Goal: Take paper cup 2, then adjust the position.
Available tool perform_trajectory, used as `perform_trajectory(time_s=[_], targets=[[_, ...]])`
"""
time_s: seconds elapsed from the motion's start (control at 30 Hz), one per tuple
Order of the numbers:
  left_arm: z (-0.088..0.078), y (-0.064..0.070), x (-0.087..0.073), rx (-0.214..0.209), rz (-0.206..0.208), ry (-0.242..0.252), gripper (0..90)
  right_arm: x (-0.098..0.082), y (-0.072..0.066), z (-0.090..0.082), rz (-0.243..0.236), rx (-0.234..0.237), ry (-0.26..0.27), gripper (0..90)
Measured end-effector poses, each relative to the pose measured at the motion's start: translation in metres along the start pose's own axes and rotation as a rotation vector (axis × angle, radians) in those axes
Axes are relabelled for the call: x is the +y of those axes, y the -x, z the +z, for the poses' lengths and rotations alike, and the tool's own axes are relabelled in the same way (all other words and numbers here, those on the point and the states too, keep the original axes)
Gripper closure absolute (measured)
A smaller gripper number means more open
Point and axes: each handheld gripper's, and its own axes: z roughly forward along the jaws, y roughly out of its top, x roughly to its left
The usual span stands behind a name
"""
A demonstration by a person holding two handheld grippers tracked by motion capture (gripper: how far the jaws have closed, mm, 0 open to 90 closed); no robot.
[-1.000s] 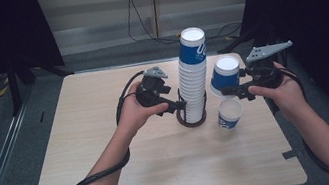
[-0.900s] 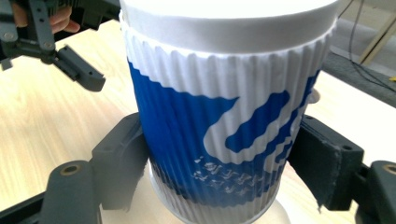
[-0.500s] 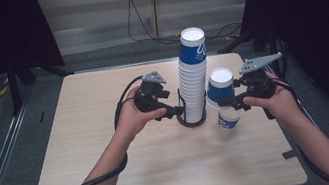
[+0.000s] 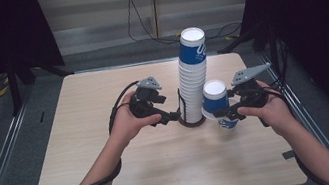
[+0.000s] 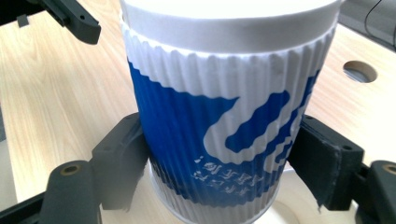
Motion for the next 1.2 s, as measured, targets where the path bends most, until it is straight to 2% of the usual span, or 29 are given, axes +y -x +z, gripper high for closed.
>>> perform_trajectory(time_s=[0.13, 0.43, 0.53, 0.6, 0.7, 0.97, 1.2], targets=[[0.0, 0.001, 0.0, -0.01, 0.006, -0.009, 15.9, -0.002, -0.003, 0.003, -0.007, 0.005, -0.011, 23.2], [0.0, 0.009, -0.001, -0.027, 0.014, 0.005, 15.9, -0.007, -0.007, 0.003, -0.008, 0.006, -0.023, 23.2], [-0.002, 0.011, 0.002, -0.031, 0.024, -0.013, 15.9, -0.009, -0.009, 0.004, -0.007, 0.009, -0.029, 23.2], [-0.003, 0.013, 0.002, -0.037, 0.026, -0.001, 15.9, -0.01, -0.01, 0.006, -0.013, 0.017, -0.032, 23.2], [-0.003, 0.014, 0.001, -0.053, 0.032, 0.002, 15.9, -0.012, -0.01, 0.009, -0.01, 0.022, -0.031, 23.2], [0.0, 0.013, -0.004, -0.057, 0.035, -0.014, 15.9, -0.018, -0.01, 0.022, 0.003, 0.047, -0.052, 23.2], [-0.003, 0.018, -0.007, -0.067, 0.042, -0.006, 15.9, -0.016, -0.012, 0.03, -0.008, 0.064, -0.09, 23.2]])
